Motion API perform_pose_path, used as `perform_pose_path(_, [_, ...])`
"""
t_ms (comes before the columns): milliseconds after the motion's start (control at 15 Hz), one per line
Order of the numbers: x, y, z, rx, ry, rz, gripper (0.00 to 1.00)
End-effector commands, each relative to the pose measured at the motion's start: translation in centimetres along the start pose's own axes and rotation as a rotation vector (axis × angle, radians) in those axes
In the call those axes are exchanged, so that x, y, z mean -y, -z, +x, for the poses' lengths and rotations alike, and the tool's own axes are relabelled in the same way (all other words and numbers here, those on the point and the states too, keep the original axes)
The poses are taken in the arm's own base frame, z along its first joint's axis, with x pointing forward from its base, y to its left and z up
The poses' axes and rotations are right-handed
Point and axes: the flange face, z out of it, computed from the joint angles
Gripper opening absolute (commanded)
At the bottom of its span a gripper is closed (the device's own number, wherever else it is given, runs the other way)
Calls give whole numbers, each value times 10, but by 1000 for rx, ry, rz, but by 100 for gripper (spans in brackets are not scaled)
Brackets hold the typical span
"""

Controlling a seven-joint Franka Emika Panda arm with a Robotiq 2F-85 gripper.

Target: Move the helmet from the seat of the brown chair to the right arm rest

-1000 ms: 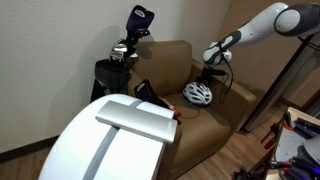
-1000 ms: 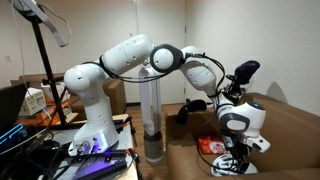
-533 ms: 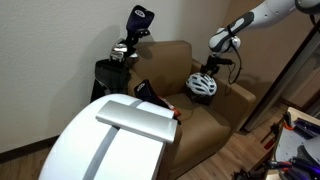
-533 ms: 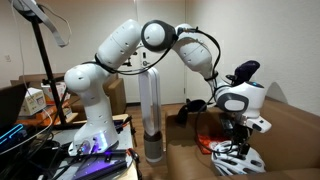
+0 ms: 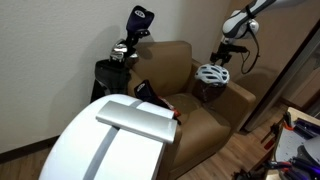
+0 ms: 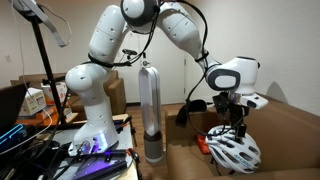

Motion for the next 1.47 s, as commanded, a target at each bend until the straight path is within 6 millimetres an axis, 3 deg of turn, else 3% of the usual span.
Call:
perform_pose_path(0, [-15, 41, -24, -64, -7, -25, 47])
perform_pose_path(267, [-54, 63, -32, -108, -50, -24, 47])
perform_pose_path(533, [-98, 64, -37, -99, -99, -30, 47])
perform_pose_path(933, [-138, 20, -40, -7, -57, -45, 47])
perform_pose_path(1267, [-151, -25, -47, 79, -2, -72, 47])
perform_pose_path(1400, [-150, -27, -46, 92, 10, -76, 47])
